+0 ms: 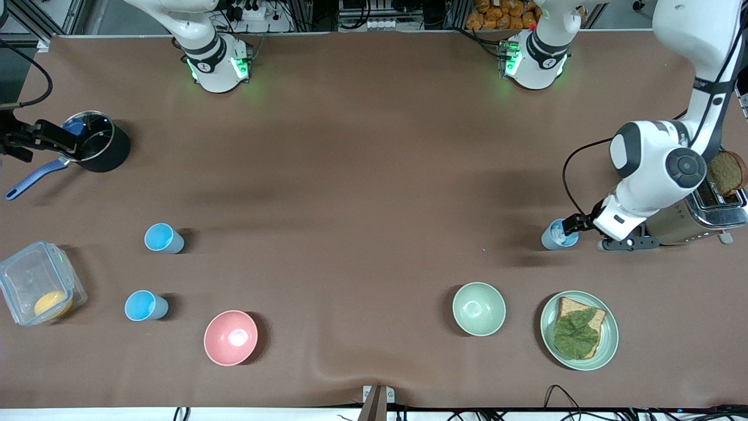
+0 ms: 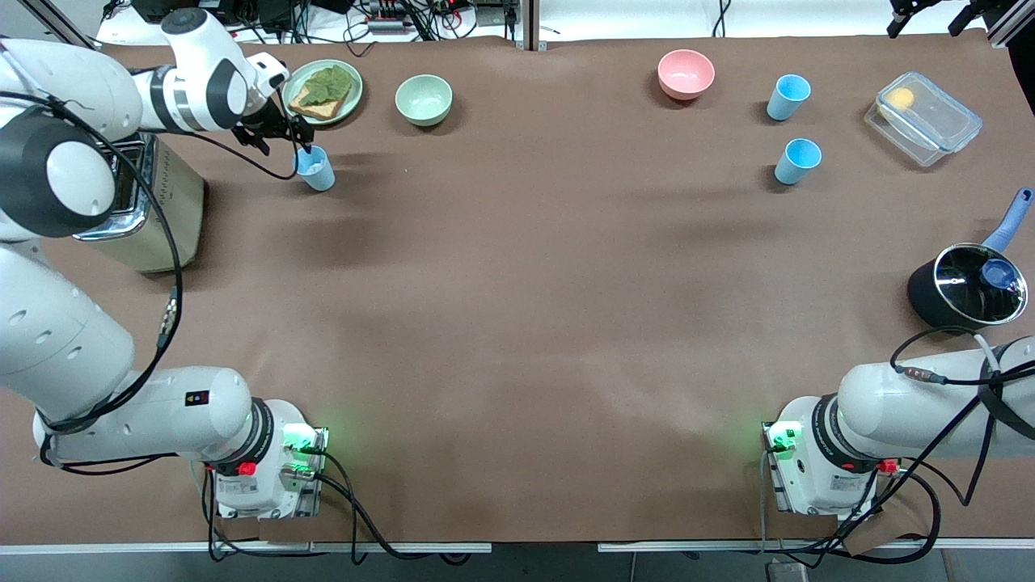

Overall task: Stack blue cups with both arms
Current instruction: 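Grasp the blue cup with the left gripper and lift it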

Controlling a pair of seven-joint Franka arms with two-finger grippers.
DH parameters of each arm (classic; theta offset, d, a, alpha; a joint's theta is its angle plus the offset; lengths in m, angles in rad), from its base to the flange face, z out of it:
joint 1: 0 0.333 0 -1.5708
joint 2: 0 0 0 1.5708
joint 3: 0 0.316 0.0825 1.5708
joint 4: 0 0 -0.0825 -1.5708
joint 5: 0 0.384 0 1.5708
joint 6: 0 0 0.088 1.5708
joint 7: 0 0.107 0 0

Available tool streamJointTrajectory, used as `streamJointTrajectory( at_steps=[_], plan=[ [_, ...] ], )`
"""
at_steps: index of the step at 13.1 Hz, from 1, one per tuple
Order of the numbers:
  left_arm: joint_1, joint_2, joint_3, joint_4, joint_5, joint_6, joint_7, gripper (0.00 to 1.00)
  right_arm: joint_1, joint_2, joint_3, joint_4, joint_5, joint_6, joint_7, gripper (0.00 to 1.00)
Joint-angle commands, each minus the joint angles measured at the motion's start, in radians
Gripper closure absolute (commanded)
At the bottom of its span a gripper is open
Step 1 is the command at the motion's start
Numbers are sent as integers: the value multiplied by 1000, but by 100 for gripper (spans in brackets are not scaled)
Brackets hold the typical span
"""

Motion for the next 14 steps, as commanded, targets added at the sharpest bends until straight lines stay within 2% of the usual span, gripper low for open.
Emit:
streamJointTrajectory(
  at_steps=[1, 2, 3, 4, 9, 11, 13, 14],
  plan=[
    [5, 25, -5, -15, -6, 36, 18, 23, 6, 16, 0, 23, -14, -8, 2, 0],
    [3, 31, -5, -15, -6, 36, 18, 48, 6, 18, 0, 23, -13, -8, 2, 0],
    [3, 33, -5, -13, -6, 36, 18, 77, 8, 30, 0, 24, -9, -8, 1, 0],
    [3, 35, -7, -13, -6, 36, 12, 100, 9, 39, 0, 27, -9, -8, 2, 0],
    [-21, 47, -28, 28, -12, 35, -2, 100, 9, 38, 0, 58, -25, -28, 2, 0],
    [-25, 42, -92, 68, -18, 24, -81, 100, 12, 39, 0, 99, -28, -67, 4, 0],
    [-32, 44, -195, 120, -18, -8, -269, 100, 17, 50, 0, 93, -45, -97, 14, 0],
    [-67, 53, -238, 154, -18, -27, -387, 100, 8, 70, 0, 86, -45, -163, 18, 0]
  ],
)
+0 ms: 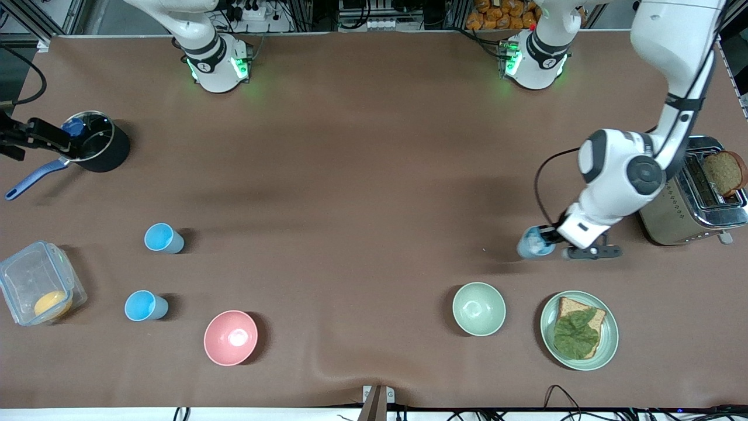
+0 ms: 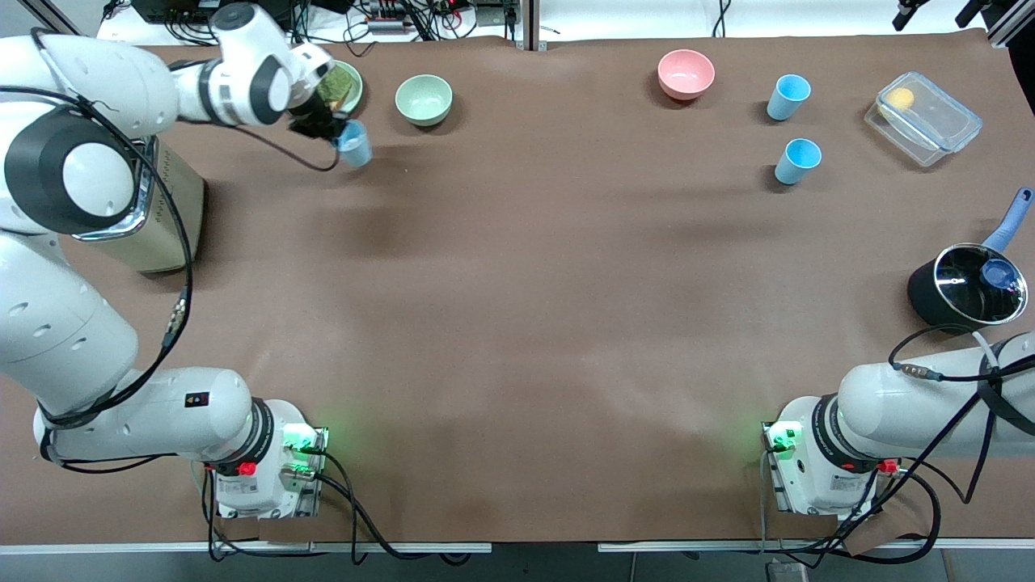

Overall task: Stack blue cups with both arms
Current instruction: 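Carry the cup to mid-table while the right gripper reaches another cup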

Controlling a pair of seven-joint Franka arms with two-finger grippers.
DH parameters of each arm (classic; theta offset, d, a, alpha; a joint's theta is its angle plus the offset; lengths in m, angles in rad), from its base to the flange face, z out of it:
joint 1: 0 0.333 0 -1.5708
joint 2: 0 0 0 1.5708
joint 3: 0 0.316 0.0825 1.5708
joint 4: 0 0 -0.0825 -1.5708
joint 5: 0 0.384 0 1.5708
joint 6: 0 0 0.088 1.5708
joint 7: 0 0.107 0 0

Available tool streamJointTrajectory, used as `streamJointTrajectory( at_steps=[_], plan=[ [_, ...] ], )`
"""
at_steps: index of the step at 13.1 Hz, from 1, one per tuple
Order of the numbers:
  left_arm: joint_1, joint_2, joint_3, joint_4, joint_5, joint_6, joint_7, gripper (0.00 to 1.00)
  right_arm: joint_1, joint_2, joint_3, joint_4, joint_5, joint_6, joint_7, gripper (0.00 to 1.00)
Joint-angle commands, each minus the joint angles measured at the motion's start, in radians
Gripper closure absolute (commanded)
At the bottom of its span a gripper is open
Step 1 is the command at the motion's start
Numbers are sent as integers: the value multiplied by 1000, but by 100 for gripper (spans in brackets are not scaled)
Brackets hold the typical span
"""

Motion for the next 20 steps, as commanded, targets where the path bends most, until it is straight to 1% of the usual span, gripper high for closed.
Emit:
streamJointTrajectory(
  at_steps=[1, 3, 4, 6, 7, 8, 10, 11, 12, 14, 15, 16, 18, 20],
  plan=[
    [-105, 33, -70, 102, -17, -56, -260, 100, -12, 90, -7, 30, -14, -97, 15, 0],
    [-255, 94, -67, 187, -8, -82, -464, 100, -44, 190, -8, 49, -17, -87, 14, 0],
    [-309, 137, -67, 238, -3, -82, -545, 100, -63, 216, -8, 52, -9, -82, 2, 0],
    [-430, 217, -62, 324, -2, -82, -670, 100, -69, 253, -8, 28, -9, -24, -3, 0],
    [-484, 255, -47, 362, 6, -82, -722, 100, -69, 259, -8, -12, -9, 44, -3, 0],
    [-544, 288, -29, 396, 35, -82, -770, 100, -67, 259, -8, -79, -9, 129, -3, 0],
    [-663, 346, 24, 451, 84, -82, -871, 100, -61, 270, -8, -187, -11, 284, -3, 0],
    [-712, 365, 54, 467, 89, -82, -900, 100, -60, 291, -8, -216, -11, 339, -3, 0],
    [-746, 372, 77, 470, 89, -82, -905, 100, -61, 316, -8, -230, -11, 367, -3, 0],
    [-785, 385, 105, 470, 95, -82, -910, 100, -58, 333, -8, -258, -11, 378, -3, 0],
    [-783, 383, 105, 469, 98, -82, -936, 60, -57, 337, -8, -278, -11, 408, -3, 0],
    [-785, 376, 105, 470, 98, -82, -966, 1, -57, 340, -8, -298, -11, 431, -5, 0],
    [-787, 328, 104, 469, 95, -106, -979, 0, -61, 357, -8, -305, -11, 462, -2, 0],
    [-776, 224, 101, 469, 86, -227, -980, 0, -64, 366, -8, -305, -11, 490, -2, 0]
  ],
)
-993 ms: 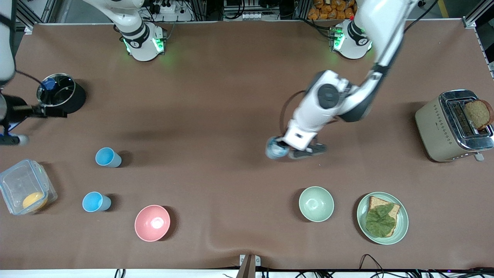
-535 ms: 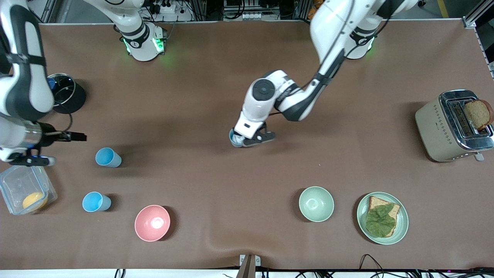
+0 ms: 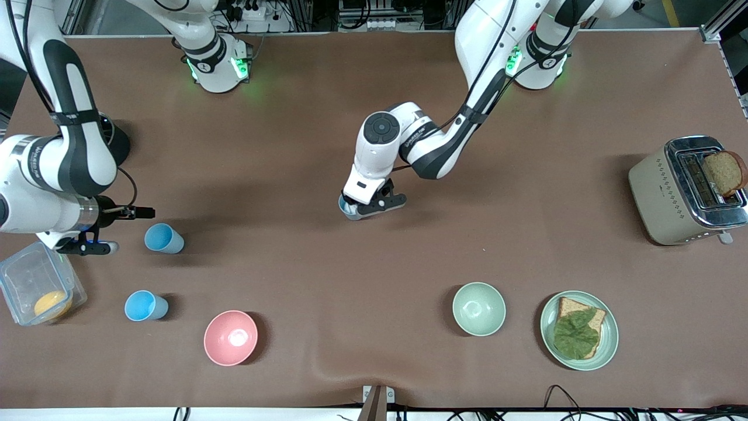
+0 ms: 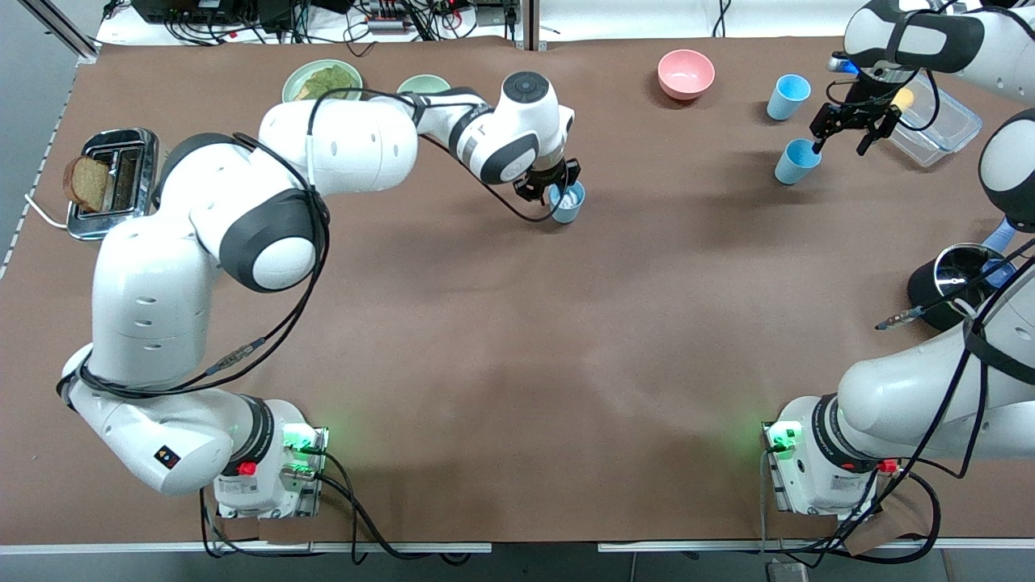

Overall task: Stack blue cups with both arms
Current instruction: 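Carry the cup to mid-table while the right gripper reaches another cup, then set the cup down, open the left gripper and withdraw it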

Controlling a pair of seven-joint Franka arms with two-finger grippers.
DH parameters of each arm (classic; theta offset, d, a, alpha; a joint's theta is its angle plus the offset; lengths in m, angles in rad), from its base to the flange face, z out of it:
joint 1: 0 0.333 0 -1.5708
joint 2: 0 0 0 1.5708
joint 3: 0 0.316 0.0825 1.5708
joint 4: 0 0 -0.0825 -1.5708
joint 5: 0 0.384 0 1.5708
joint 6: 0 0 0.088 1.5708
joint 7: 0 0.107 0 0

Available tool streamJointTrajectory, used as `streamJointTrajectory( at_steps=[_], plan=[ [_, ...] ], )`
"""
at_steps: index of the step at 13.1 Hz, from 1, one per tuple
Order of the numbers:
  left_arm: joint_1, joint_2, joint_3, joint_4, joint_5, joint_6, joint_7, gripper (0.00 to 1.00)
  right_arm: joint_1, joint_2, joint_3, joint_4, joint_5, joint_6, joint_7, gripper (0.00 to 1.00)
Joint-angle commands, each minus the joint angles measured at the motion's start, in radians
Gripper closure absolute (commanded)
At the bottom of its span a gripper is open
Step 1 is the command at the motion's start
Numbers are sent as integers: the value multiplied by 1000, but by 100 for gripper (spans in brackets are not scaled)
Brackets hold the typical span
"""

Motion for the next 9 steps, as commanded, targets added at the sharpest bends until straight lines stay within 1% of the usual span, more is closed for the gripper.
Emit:
streamJointTrajectory(
  at_steps=[1, 3, 4, 6, 8, 9],
  plan=[
    [10, -167, 2, -9, 11, -149, -31, 0, -9, 4, 5, -7, -4, 23, 2, 0],
    [39, -282, 10, -15, 28, -264, -16, 0, -23, 9, 7, -4, -1, 35, 4, 0],
    [94, -338, 12, -15, 43, -321, 42, 0, -24, 16, 7, -5, -1, 61, -2, 0],
    [235, -446, 9, -14, 42, -431, 277, 0, -21, 56, 9, -4, 0, 133, 4, 0],
    [359, -518, 9, -11, 43, -530, 448, 0, -26, 84, 7, -1, 0, 164, 7, 0],
    [425, -547, 9, -11, 37, -551, 566, 0, -24, 85, 7, 1, 0, 181, 12, 0]
  ],
)
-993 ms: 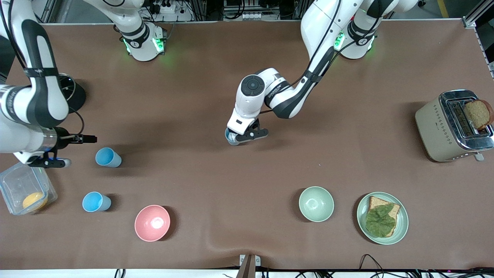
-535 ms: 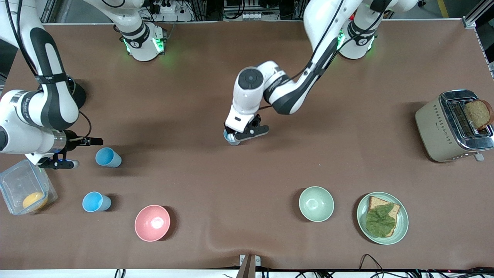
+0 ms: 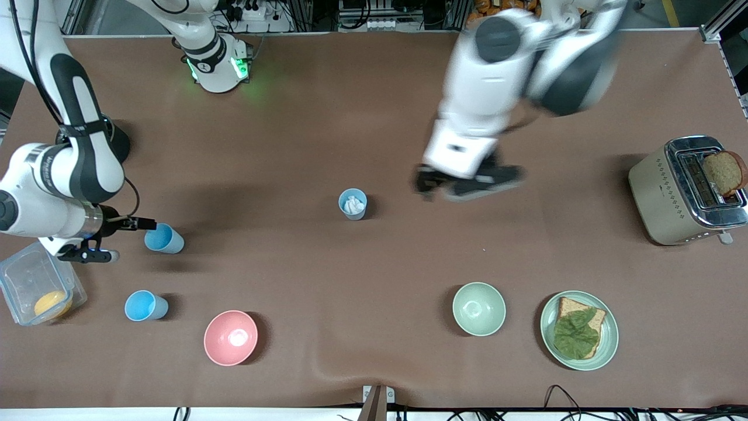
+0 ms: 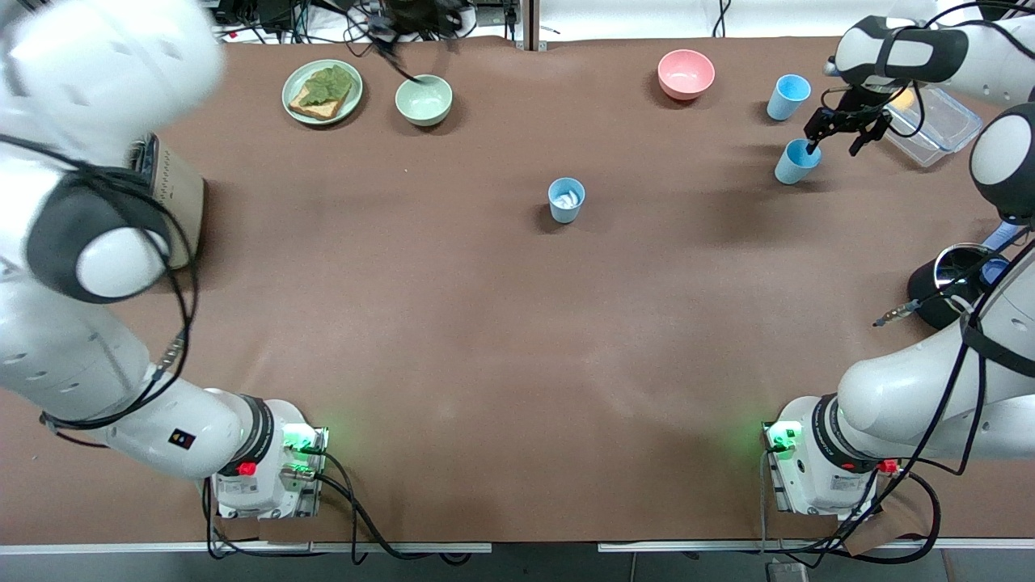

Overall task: Stack blue cups with both arms
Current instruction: 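Set the cup down, open the left gripper and withdraw it, then grasp the blue cup with the right gripper while the left gripper rests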

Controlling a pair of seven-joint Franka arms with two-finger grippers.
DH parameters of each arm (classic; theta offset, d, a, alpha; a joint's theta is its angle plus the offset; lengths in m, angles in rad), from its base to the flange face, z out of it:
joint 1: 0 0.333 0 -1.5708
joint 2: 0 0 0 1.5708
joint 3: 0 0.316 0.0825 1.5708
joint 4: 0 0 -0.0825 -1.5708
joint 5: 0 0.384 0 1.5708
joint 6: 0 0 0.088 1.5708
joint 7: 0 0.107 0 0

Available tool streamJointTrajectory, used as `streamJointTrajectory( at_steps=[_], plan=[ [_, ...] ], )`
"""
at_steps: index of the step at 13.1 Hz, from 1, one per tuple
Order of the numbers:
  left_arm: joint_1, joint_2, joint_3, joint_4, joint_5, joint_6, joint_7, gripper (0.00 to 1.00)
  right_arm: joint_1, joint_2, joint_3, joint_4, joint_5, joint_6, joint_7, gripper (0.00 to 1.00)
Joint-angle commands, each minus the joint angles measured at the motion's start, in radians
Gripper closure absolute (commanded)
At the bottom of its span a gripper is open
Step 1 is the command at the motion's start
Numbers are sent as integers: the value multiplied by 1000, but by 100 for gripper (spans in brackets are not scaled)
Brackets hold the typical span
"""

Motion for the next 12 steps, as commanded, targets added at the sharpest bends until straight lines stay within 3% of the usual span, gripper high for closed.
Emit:
streamJointTrajectory(
  at_steps=[1, 4, 5, 6, 8, 12],
  plan=[
    [158, -93, -17, -38, -6, -73, 255, 0, -16, 31, 11, 8, 0, 53, 10, 0],
    [286, -147, -18, -41, -24, -147, 388, 0, -18, 60, 11, 6, 0, 110, 12, 3],
    [298, -154, -15, -45, -26, -150, 400, 0, -18, 66, 13, 5, 2, 106, 16, 63],
    [306, -158, -14, -46, -24, -164, 410, 0, -18, 66, 13, 0, 13, 106, 26, 99],
    [352, -171, -12, -44, -24, -190, 489, 0, -24, 68, 11, -9, 60, 104, 27, 100],
    [360, -181, 20, -27, -24, -205, 531, 0, -41, 54, 11, -21, 62, 98, 27, 100]
  ],
)
